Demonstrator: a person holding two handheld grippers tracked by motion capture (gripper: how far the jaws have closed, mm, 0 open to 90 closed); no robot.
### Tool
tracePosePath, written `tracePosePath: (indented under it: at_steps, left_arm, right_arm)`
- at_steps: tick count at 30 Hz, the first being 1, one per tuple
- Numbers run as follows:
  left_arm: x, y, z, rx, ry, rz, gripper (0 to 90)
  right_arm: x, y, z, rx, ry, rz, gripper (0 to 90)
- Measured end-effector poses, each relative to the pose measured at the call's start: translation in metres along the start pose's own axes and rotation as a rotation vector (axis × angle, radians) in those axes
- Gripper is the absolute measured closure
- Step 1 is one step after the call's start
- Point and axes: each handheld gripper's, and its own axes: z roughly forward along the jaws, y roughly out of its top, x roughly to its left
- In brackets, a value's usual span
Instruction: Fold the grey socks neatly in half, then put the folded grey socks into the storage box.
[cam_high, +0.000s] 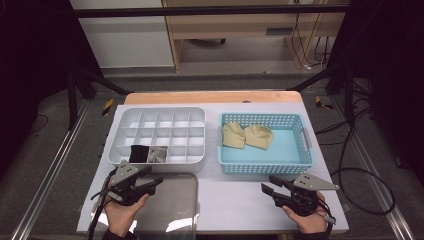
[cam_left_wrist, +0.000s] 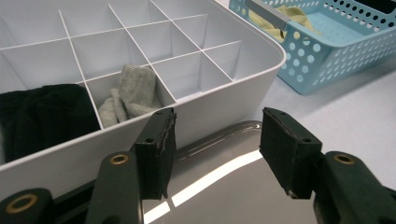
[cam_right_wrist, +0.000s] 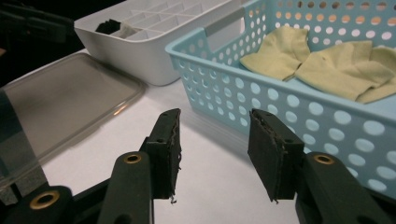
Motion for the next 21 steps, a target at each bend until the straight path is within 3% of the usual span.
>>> tracePosePath:
  at_steps: [8, 21]
  left_arm:
    - [-0.003, -0.012, 0.001, 0.014, -0.019, -0.014, 47.1]
    - [-0.004, -0.017, 0.003, 0.032, -0.026, -0.014, 47.1]
  right_arm:
    - [-0.001, 0.016, -0.004, -0.024, 0.016, -0.016, 53.9]
    - [-0.008, 0.046, 0.003, -0.06, 0.043, -0.022, 52.2]
